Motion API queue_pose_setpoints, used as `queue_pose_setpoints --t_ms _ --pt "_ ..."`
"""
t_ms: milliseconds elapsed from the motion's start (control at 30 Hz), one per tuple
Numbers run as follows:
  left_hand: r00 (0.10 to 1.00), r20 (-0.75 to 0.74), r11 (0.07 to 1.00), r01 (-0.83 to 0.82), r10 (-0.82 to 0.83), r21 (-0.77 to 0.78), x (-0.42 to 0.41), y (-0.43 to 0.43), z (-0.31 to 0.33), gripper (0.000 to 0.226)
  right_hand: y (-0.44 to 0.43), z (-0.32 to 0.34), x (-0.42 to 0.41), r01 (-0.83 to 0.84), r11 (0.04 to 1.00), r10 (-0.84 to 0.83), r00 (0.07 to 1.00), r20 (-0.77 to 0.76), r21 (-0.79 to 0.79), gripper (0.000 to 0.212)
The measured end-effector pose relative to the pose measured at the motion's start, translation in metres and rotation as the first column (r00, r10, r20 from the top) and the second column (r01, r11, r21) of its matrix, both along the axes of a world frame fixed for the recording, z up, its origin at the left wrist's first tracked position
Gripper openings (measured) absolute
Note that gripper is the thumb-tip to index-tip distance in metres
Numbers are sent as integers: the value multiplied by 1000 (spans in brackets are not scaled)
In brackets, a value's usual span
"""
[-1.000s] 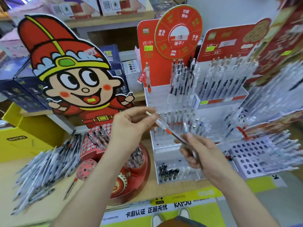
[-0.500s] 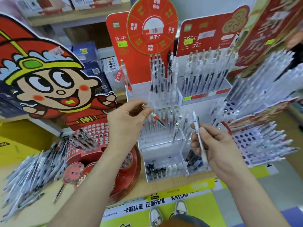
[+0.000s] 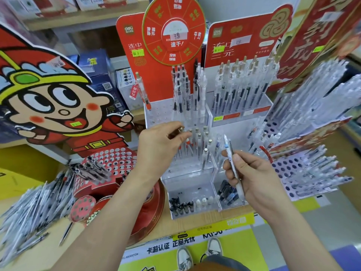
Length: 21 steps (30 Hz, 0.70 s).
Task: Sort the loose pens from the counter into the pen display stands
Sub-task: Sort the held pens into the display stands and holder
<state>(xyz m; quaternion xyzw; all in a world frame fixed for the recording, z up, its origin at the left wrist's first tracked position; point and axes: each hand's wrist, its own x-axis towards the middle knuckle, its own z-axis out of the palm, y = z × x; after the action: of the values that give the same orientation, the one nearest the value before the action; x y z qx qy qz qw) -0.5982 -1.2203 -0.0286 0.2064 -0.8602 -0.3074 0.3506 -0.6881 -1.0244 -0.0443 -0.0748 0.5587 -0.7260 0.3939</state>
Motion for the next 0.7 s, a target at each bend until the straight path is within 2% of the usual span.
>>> queue_pose_setpoints --t_ms 267,433,567,700 --pt "992 116 993 54 -42 -101 5 -9 5 36 0 -3 -6 -53 994 66 988 141 -93 37" --pt "986 154 974 92 -60 -209 0 -7 -6 41 1 0 -6 -77 995 83 990 115 -56 34" --pt "964 264 917 145 -46 -370 -10 -2 -16 45 0 0 -6 -62 997 66 994 86 -51 32" --pt "952 305 869 135 19 -475 -18 1 -17 47 0 -7 -8 -16 997 19 999 40 -78 65"
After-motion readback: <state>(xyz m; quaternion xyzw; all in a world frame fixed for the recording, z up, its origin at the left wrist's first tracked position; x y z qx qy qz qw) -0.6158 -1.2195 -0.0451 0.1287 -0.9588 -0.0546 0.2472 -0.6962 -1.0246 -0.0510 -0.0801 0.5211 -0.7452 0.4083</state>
